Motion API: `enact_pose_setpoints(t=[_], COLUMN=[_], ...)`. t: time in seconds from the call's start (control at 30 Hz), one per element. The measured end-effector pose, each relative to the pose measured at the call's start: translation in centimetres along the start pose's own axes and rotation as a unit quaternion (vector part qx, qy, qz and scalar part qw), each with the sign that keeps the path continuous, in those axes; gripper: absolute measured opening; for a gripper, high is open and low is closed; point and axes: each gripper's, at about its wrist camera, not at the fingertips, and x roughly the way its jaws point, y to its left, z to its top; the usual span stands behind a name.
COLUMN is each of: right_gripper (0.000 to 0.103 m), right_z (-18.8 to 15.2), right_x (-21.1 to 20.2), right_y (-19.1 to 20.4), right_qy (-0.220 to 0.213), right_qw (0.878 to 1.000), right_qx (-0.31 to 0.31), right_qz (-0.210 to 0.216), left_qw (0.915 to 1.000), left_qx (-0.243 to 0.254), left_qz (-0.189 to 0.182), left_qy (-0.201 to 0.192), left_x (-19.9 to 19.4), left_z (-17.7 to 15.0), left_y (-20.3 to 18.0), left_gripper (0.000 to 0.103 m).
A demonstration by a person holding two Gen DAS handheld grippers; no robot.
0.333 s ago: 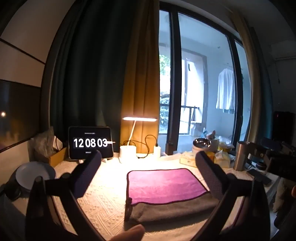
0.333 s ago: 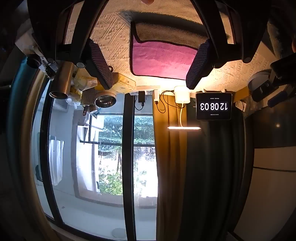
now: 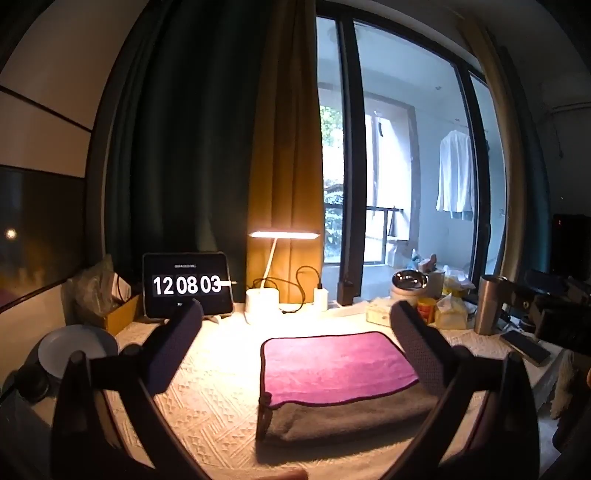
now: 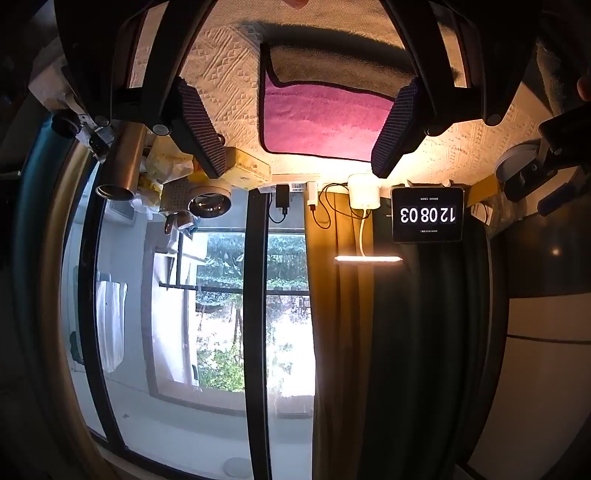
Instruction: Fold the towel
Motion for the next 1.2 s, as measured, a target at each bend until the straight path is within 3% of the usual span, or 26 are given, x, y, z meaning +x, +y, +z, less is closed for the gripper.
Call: enact_pose_setpoints(t=[1.2], right_gripper=[0.084], right_z=[-0.46], right_x=[1.05], right_y=[0.75], right_qy=[0.015], right_qw=[1.000], right_qx=[0.003], right_qz=[0.001], left_qw=[0.9999], left_qx=[0.001], left_qz=[0.005], left_qy=[0.010], left_x=[0.28], left_z=[-0.05], left_y=[-0.10], left_gripper=[0.103])
